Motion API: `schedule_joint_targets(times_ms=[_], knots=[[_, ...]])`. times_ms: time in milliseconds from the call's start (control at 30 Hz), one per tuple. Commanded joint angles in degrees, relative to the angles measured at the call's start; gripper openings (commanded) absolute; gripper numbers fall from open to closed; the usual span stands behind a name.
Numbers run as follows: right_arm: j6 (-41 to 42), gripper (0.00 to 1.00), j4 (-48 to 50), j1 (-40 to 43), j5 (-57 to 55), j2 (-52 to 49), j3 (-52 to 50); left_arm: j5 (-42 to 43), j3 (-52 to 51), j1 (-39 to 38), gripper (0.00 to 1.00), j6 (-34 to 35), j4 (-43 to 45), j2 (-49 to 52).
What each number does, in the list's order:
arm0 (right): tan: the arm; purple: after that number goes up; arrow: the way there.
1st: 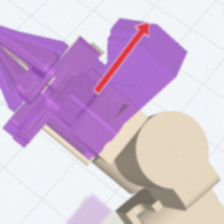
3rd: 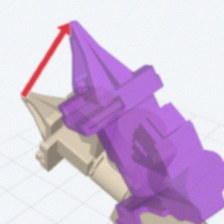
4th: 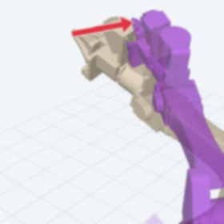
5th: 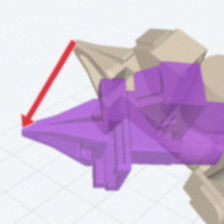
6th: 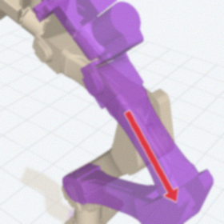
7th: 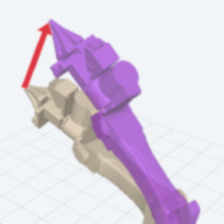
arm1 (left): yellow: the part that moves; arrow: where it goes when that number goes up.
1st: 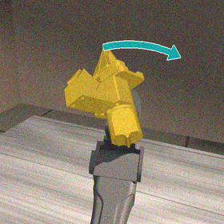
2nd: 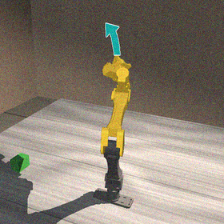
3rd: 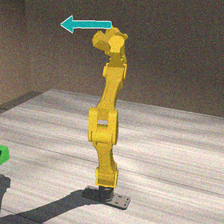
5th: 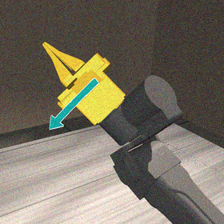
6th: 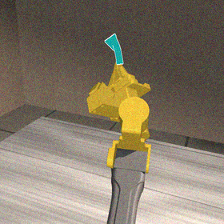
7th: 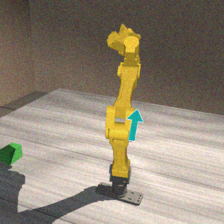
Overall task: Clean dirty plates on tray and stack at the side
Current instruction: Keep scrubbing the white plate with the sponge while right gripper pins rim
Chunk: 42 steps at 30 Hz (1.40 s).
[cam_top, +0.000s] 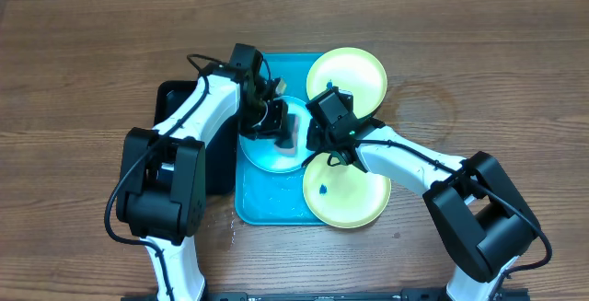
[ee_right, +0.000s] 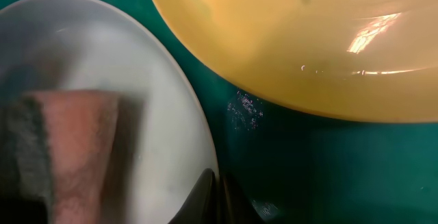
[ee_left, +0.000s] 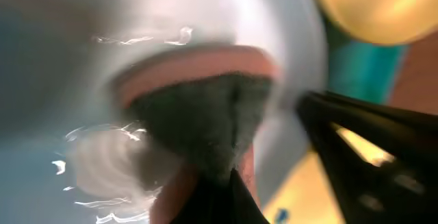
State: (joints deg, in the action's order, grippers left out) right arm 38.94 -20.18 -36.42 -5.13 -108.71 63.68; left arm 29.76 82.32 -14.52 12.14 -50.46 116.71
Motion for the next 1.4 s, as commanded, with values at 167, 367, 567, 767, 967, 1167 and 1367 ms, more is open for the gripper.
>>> schedule_joint_targets(times_ms=[167,367,567,767,967,1167,1367], knots=[[-0.15,0.04,0.17,-0.2,0.15,-0.66,0.07,-7.85,10.82,0.39,0.04,-1.9,-8.52,0.5],[-0.13,0.04,0.22,-0.2,0.13,-0.66,0.07,-23.12,8.74,0.24,0.04,1.77,-9.77,0.5],[-0.15,0.04,0.2,-0.2,0.13,-0.66,0.07,-24.2,1.9,0.24,0.04,3.58,-4.7,0.55],[-0.13,0.04,0.22,-0.2,0.13,-0.66,0.07,-16.04,-6.38,0.2,0.04,3.41,2.14,0.55],[-0.13,0.04,0.37,-0.2,0.13,-0.66,0.07,2.32,-6.12,0.2,0.04,-1.86,4.35,0.55],[-0.15,0.04,0.35,-0.2,0.15,-0.66,0.07,9.07,-2.51,0.28,0.04,-1.88,5.51,0.55],[-0.15,0.04,0.2,-0.2,0.15,-0.66,0.07,-1.16,8.74,0.35,0.04,-2.54,-6.05,0.52]])
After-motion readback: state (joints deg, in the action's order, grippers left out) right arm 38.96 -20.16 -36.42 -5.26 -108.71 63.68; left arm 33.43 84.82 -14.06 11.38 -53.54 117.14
